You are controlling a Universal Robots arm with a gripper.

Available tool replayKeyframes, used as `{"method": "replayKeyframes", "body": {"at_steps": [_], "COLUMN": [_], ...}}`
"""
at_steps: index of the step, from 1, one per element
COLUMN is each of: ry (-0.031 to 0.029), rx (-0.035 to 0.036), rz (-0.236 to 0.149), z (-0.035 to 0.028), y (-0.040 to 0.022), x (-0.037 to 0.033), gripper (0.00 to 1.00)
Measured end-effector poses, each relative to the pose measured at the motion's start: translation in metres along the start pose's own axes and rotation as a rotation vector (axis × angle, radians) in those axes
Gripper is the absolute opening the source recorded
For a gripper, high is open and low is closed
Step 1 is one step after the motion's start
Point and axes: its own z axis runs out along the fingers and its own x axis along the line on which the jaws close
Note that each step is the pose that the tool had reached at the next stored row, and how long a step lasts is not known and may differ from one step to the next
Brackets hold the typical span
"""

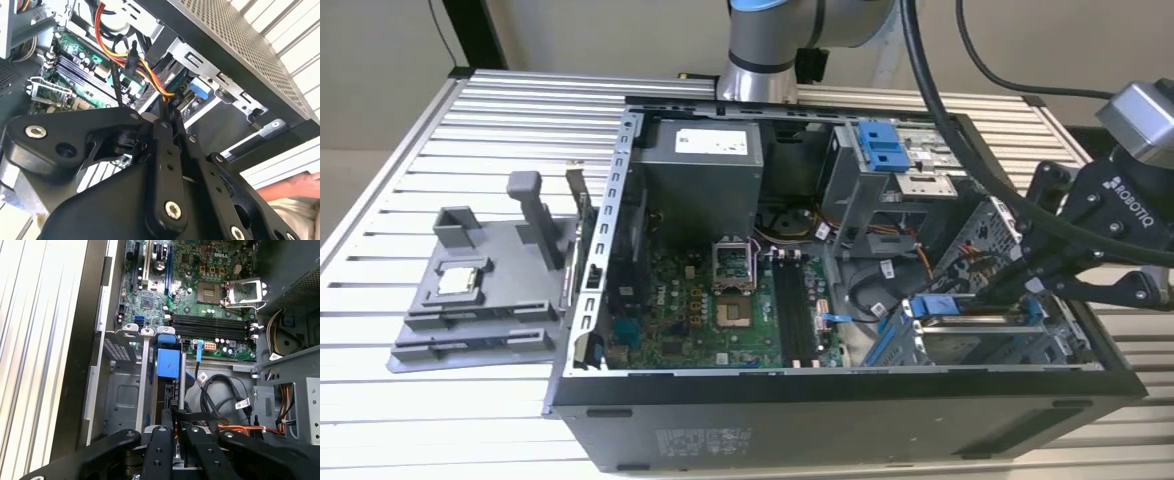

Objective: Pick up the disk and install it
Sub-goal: 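Insert the first disk wire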

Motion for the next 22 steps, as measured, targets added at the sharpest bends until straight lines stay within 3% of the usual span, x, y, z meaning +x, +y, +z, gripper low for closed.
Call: {"method": "replayKeyframes", "body": {"at_steps": [3, 6, 7, 9, 16, 21, 22], "ry": [-0.0046, -0.0173, -0.0228, -0.0289, -0.0295, -0.0296, -0.0318], "rx": [0.0086, 0.0332, 0.0382, 0.0417, 0.0542, 0.0569, 0.0586], "rz": [-0.002, -0.007, -0.009, -0.011, -0.013, -0.013, -0.013], "z": [0.0008, 0.0009, 0.0008, 0.001, 0.0043, 0.0047, 0.0045], "y": [0.0031, 0.0037, 0.004, 0.0046, 0.0155, 0.0166, 0.0168], "x": [0.0002, 0.0017, 0.0027, 0.0043, 0.0045, 0.0044, 0.0044], "gripper": [0.0, 0.0, 0.0, 0.0, 0.0, 0.0, 0.0]}}
